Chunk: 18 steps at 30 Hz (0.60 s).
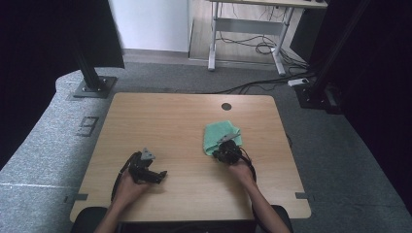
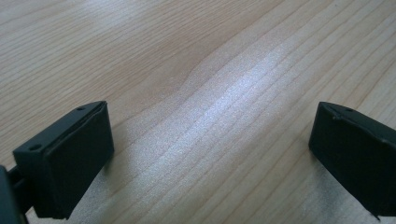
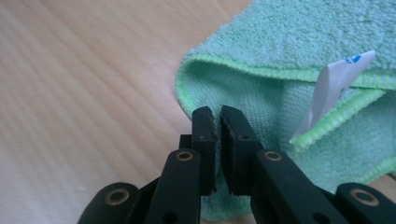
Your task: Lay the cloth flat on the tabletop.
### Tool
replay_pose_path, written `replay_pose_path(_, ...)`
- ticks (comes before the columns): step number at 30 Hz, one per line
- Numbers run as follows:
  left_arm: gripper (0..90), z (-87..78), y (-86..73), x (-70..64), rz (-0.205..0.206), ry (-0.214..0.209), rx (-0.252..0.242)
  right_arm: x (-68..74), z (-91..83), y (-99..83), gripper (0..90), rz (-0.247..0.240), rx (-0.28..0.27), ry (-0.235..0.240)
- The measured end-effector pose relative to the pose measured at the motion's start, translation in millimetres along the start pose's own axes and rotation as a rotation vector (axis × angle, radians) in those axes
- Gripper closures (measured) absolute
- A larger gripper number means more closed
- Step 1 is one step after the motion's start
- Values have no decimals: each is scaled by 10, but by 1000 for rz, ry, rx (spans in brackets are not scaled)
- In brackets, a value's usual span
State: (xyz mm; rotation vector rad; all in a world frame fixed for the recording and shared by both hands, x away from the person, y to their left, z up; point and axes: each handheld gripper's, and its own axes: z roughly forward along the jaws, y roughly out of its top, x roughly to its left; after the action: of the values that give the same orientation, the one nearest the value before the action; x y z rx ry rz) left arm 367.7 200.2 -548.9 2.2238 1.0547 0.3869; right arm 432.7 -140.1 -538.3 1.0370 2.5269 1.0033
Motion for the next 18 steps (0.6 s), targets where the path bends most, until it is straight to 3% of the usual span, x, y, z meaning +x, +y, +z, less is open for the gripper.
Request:
replay_pose_path(9,0,0,0,0,0,-1,0,287,25,8,822,-22,0,62)
replay_pose_path(18,0,-1,0,1,1,0,0,616,95,62,810,-75,2,115)
